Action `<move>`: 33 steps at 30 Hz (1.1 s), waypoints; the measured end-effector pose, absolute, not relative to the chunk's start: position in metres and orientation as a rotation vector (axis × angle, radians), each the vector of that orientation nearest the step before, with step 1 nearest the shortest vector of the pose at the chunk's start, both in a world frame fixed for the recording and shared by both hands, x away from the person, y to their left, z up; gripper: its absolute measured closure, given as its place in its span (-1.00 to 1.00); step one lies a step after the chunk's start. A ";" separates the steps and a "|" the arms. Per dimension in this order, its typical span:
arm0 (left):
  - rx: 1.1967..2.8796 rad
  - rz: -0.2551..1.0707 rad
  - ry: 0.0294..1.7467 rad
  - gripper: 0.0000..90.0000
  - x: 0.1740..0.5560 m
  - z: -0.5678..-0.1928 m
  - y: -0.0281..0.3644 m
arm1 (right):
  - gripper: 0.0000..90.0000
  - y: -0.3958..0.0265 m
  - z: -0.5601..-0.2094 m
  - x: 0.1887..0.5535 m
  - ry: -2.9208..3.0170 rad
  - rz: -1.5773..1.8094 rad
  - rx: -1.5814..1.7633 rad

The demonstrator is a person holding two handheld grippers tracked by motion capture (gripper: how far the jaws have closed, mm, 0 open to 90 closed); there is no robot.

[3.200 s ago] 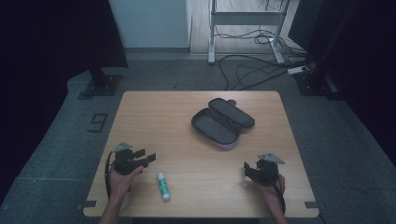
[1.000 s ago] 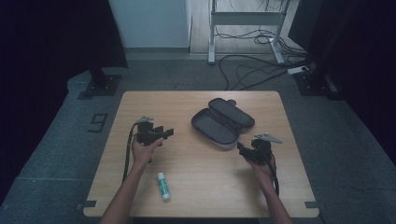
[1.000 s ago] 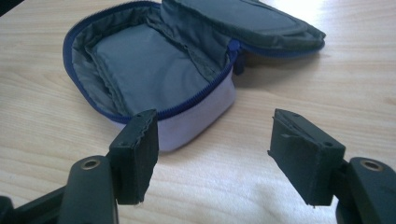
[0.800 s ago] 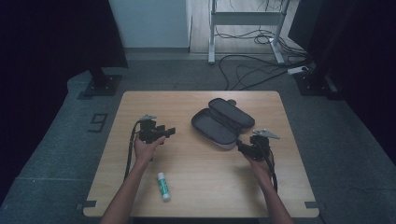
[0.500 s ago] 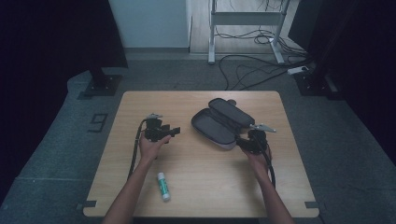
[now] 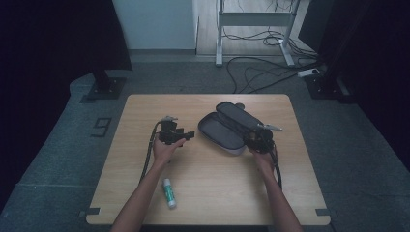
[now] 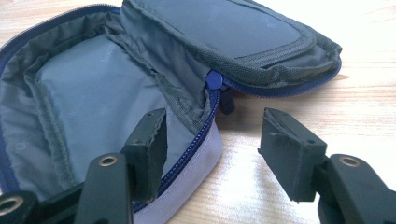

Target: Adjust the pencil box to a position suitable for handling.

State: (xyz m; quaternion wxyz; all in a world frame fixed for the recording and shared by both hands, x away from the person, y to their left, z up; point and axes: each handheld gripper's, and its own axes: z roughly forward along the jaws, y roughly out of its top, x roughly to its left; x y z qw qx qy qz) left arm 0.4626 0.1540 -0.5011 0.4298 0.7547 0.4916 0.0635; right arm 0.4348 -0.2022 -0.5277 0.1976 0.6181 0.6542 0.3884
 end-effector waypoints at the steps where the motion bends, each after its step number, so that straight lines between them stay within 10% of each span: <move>1: 1.881 0.163 1.226 -0.18 0.464 -0.501 0.153 | -0.09 -0.202 -0.529 0.436 1.830 1.088 1.727; 33: 1.887 0.140 1.262 -0.18 0.477 -0.513 0.142 | 0.36 -0.183 -0.542 0.451 1.921 0.950 1.719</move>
